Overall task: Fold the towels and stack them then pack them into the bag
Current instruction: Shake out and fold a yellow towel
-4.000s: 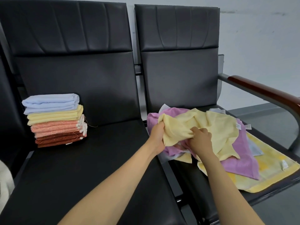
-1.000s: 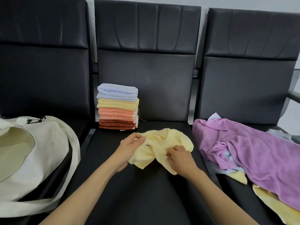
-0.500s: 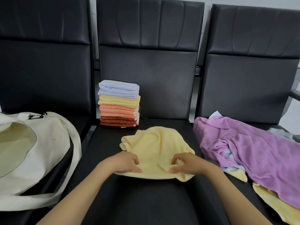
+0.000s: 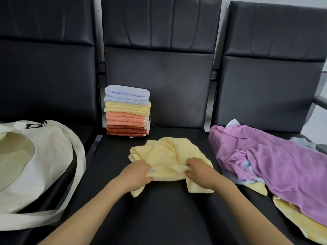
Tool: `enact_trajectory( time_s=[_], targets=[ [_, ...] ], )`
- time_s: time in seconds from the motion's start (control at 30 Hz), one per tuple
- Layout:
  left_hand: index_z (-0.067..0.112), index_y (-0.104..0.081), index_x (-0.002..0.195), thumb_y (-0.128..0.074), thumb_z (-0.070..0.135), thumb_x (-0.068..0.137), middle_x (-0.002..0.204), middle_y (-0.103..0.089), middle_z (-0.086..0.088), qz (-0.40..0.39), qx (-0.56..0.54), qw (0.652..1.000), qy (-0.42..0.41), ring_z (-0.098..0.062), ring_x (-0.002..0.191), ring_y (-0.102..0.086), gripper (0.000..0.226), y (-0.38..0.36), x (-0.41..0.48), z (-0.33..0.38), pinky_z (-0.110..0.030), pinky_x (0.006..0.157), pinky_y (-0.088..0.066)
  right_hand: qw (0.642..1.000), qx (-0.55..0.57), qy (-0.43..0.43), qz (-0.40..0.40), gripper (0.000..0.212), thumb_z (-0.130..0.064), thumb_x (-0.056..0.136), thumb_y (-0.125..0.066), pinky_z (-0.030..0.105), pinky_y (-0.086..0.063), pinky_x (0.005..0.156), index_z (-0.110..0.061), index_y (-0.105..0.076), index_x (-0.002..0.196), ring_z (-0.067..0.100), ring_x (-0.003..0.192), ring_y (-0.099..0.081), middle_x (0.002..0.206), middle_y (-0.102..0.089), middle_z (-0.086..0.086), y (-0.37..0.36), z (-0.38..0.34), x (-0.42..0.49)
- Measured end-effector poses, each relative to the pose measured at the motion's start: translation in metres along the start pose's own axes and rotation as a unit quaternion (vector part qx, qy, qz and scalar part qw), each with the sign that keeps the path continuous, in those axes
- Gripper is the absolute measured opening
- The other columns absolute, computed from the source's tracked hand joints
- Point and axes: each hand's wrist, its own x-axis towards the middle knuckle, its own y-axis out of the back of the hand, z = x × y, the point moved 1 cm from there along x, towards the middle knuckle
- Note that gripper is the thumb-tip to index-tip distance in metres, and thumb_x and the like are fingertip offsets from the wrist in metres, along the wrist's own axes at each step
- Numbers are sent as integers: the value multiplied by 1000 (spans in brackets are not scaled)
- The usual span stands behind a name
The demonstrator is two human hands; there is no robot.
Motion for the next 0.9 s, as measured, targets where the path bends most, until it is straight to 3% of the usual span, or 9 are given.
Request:
enact_trajectory(
  time_s=[0.13,0.3,0.37,0.43,0.5,0.63,0.73,0.83,0.9],
  targets=[
    [19,-34,102,-41,25,99,80,-47,3,37,-98,994,14,-12,66,-48,9,7,0,4,-27,52,-33,993,111,-25,34,10,-16,98,-39,28,-38,68,-19,-33,105,17,79,-49,92,-56,5,7,-4,-3],
    [16,-33,109,-38,24,102,92,-53,-4,100,-263,959,18,-12,76,-50,12,16,1,8,-27,60,-38,965,242,-30,95,5,-13,98,-36,27,-34,62,-14,-33,102,12,69,-41,79,-45,-1,21,-13,-8],
    [16,-36,110,-43,32,100,95,-54,-4,116,-330,937,14,-13,78,-52,20,22,-1,12,-28,64,-40,954,276,-32,111,10,-24,97,-44,29,-35,63,-17,-37,101,16,72,-45,80,-49,0,27,-15,-10],
    [21,-42,112,-57,42,92,100,-60,-1,108,-354,929,5,-16,87,-60,32,27,-2,11,-30,70,-45,962,247,-38,108,34,-45,86,-61,27,-39,62,-24,-40,101,17,77,-53,85,-57,-1,32,-15,-11],
    [29,-49,113,-72,52,77,105,-62,9,67,-310,948,-10,-9,96,-60,48,32,-6,7,-26,76,-49,984,164,-45,55,56,-57,71,-74,27,-42,67,-30,-40,108,15,86,-54,94,-56,-4,34,-13,-14],
    [28,-53,113,-80,50,67,111,-57,13,-56,-149,987,-13,-8,102,-54,58,24,-11,2,-25,82,-47,994,60,-38,-80,70,-39,75,-77,28,-45,82,-28,-38,132,15,102,-51,115,-51,-5,23,-7,-17],
    [26,-57,103,-75,43,75,105,-60,8,-86,-69,994,15,-14,98,-59,38,7,-3,-3,-28,78,-48,993,4,-55,-105,54,-32,86,-65,30,-43,85,-22,-41,134,19,107,-50,122,-50,0,7,-4,-13],
    [30,-57,95,-66,40,82,91,-58,10,-67,-32,997,21,-14,89,-59,19,1,3,-5,-26,67,-44,994,-34,-42,-94,22,-30,89,-59,27,-36,76,-20,-48,106,20,96,-48,107,-44,0,-2,-6,-9],
    [28,-58,95,-62,38,86,87,-56,9,-45,-18,998,26,-14,85,-58,15,-1,4,-5,-26,66,-43,996,-40,-31,-78,13,-28,89,-57,26,-36,74,-18,-49,93,18,88,-46,102,-41,-1,-3,-9,-7]
  ],
)
